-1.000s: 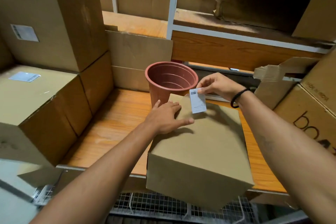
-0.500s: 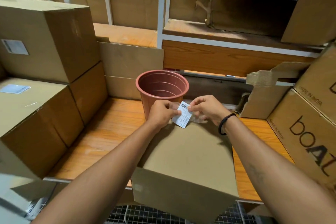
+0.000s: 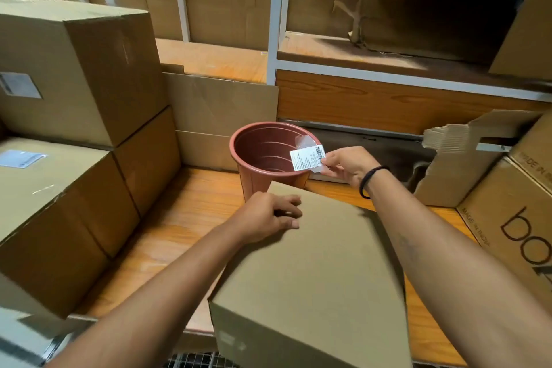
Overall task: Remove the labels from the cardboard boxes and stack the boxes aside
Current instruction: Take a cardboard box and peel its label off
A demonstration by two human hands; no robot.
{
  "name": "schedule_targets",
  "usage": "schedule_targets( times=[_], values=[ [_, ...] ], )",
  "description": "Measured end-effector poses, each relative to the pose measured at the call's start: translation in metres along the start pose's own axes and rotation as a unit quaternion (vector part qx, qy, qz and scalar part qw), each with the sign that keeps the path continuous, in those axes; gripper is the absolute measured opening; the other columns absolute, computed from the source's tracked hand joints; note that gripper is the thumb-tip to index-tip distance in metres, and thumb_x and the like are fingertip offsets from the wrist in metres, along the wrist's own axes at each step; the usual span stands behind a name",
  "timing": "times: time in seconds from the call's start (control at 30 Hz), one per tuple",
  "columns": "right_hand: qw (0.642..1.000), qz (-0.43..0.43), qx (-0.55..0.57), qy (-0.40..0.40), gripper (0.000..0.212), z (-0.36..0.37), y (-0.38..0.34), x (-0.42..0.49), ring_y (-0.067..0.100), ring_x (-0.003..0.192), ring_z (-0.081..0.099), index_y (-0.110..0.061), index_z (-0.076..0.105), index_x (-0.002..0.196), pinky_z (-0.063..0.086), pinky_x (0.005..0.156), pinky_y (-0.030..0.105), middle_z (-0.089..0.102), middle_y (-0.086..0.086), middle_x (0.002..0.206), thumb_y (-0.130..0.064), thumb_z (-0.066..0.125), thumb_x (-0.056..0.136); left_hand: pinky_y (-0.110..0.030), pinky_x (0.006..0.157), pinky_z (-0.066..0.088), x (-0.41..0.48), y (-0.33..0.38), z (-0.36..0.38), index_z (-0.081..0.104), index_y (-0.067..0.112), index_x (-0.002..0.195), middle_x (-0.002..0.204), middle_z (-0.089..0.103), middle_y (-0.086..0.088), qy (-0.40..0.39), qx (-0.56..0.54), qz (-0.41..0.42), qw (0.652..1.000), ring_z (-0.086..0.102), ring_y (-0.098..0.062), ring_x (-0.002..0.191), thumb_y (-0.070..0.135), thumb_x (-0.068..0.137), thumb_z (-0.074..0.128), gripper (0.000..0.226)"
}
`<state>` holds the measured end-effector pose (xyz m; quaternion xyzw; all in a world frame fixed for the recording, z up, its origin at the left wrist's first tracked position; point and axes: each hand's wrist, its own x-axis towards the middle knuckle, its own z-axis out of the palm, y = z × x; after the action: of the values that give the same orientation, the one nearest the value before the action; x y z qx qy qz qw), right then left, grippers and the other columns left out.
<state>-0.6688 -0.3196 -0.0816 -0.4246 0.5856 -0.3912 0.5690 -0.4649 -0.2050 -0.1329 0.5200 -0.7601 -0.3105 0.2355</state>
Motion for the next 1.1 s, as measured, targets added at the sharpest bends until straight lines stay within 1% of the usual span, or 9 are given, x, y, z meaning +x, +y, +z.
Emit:
schedule_targets(
  times=[0.13, 0.23, 0.33, 0.53, 0.67, 0.8, 0.93, 1.03, 1.1],
  values=[
    [0.999, 0.022, -0.001, 0.037, 0.013, 0.023, 0.001, 0.034, 0.03, 0.088, 0.072, 0.008, 0.065, 0.093, 0.061, 0.067, 0.032, 0.07, 0.019, 0.101, 0.015, 0.058, 0.086, -0.021, 0.111, 0.033, 0.0, -0.005, 0.004, 0.071, 0.021, 0.119, 0.14, 0.054, 0.01, 0.003, 0.0, 0.024, 1.0, 0.048, 0.0, 0.128, 0.027, 0.085, 0.074, 0.035],
    [0.998, 0.036, -0.027, 0.048, 0.013, 0.039, 0.001, 0.051, 0.034, 0.086, 0.071, 0.01, 0.064, 0.093, 0.056, 0.048, 0.027, 0.068, 0.023, 0.104, 0.016, 0.061, 0.082, -0.019, 0.11, 0.032, 0.001, -0.007, 0.004, 0.07, 0.021, 0.119, 0.14, 0.054, 0.011, 0.01, -0.007, 0.039, 0.999, 0.047, 0.001, 0.128, 0.027, 0.085, 0.074, 0.036],
    [0.996, 0.032, -0.052, 0.06, 0.025, 0.055, 0.003, 0.068, 0.036, 0.084, 0.069, 0.01, 0.064, 0.101, 0.052, 0.043, 0.028, 0.068, 0.024, 0.104, 0.016, 0.067, 0.077, -0.021, 0.11, 0.034, 0.002, -0.01, 0.006, 0.07, 0.02, 0.119, 0.14, 0.054, 0.01, 0.02, -0.009, 0.048, 0.999, 0.048, 0.0, 0.128, 0.028, 0.084, 0.075, 0.036],
    [0.95, -0.054, -0.278, 0.132, 0.025, 0.083, 0.003, 0.091, 0.02, 0.08, 0.071, -0.006, 0.074, 0.094, 0.059, 0.055, 0.027, 0.074, 0.008, 0.092, -0.013, 0.084, 0.072, -0.01, 0.105, 0.03, 0.003, -0.012, 0.007, 0.07, 0.019, 0.119, 0.139, 0.055, 0.01, 0.033, -0.002, 0.061, 0.998, 0.047, 0.0, 0.128, 0.029, 0.084, 0.075, 0.038],
    [0.914, -0.076, -0.391, 0.081, 0.018, 0.093, 0.008, 0.094, 0.02, 0.09, 0.067, -0.008, 0.075, 0.096, 0.058, 0.074, 0.028, 0.073, 0.007, 0.099, -0.018, 0.077, 0.081, -0.015, 0.107, 0.031, 0.003, -0.012, 0.007, 0.069, 0.019, 0.121, 0.14, 0.054, 0.012, 0.032, -0.012, 0.054, 0.998, 0.047, 0.001, 0.128, 0.029, 0.084, 0.075, 0.038],
    [0.91, -0.121, -0.391, 0.065, 0.027, 0.088, 0.004, 0.076, 0.02, 0.107, 0.062, -0.008, 0.072, 0.112, 0.044, 0.08, 0.023, 0.07, 0.006, 0.114, -0.021, 0.069, 0.089, -0.015, 0.108, 0.028, 0.003, -0.01, 0.006, 0.068, 0.019, 0.122, 0.14, 0.053, 0.013, 0.028, -0.007, 0.047, 0.998, 0.045, 0.0, 0.13, 0.029, 0.085, 0.074, 0.038],
    [0.896, -0.172, -0.407, 0.05, 0.037, 0.076, 0.003, 0.035, 0.018, 0.116, 0.058, -0.011, 0.064, 0.125, 0.047, 0.081, 0.02, 0.064, 0.004, 0.127, -0.026, 0.066, 0.091, -0.013, 0.106, 0.026, 0.002, -0.009, 0.005, 0.069, 0.019, 0.122, 0.141, 0.053, 0.013, 0.025, -0.003, 0.04, 0.999, 0.045, 0.0, 0.13, 0.028, 0.086, 0.073, 0.038],
    [0.861, -0.228, -0.454, 0.011, 0.041, 0.061, 0.014, -0.011, 0.017, 0.118, 0.058, -0.017, 0.062, 0.129, 0.049, 0.099, 0.034, 0.063, 0.001, 0.129, -0.029, 0.067, 0.09, -0.011, 0.104, 0.026, 0.002, -0.007, 0.005, 0.069, 0.019, 0.122, 0.141, 0.052, 0.014, 0.025, 0.008, 0.036, 0.999, 0.045, 0.001, 0.13, 0.03, 0.086, 0.073, 0.038],
    [0.841, -0.246, -0.483, -0.004, 0.04, 0.043, 0.024, -0.046, 0.015, 0.118, 0.058, -0.026, 0.062, 0.129, 0.049, 0.1, 0.038, 0.064, -0.003, 0.128, -0.034, 0.066, 0.089, -0.01, 0.104, 0.026, 0.001, -0.007, 0.005, 0.069, 0.019, 0.121, 0.141, 0.052, 0.013, 0.024, 0.012, 0.037, 0.999, 0.045, 0.001, 0.13, 0.029, 0.086, 0.073, 0.037]
  ],
)
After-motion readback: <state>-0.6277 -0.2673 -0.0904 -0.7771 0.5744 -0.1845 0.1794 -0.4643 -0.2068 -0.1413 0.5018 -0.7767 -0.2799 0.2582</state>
